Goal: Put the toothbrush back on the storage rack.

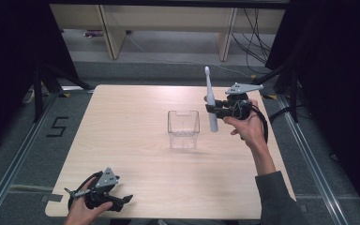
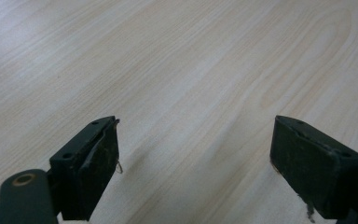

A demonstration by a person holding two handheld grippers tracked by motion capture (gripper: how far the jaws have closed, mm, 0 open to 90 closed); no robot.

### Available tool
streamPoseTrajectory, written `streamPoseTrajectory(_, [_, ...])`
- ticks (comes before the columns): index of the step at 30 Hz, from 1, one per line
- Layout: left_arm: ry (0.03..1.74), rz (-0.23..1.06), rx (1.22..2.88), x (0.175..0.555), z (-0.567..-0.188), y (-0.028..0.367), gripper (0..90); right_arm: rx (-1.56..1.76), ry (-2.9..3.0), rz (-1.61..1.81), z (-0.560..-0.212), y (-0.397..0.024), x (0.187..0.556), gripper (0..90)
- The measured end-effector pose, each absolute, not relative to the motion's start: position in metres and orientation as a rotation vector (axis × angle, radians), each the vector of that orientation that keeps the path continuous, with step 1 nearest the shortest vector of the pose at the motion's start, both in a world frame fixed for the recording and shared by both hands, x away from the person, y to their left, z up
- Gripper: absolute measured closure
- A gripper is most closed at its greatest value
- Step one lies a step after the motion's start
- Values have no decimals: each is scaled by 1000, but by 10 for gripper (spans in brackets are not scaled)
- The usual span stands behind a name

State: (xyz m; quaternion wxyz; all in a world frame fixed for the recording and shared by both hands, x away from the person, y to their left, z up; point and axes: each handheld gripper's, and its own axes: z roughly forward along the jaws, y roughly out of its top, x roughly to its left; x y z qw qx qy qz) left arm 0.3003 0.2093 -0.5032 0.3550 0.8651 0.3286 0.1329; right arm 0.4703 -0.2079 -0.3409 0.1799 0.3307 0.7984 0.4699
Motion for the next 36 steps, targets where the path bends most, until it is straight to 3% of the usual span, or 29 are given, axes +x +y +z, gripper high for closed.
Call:
streamPoseTrajectory(15, [844, 345, 2239, 300, -503, 209, 151, 873, 2285, 1365, -329, -170, 480, 669])
streamPoseTrajectory(36, [839, 344, 2240, 300, -503, 210, 151, 878, 2346, 1362, -349, -136, 500, 669])
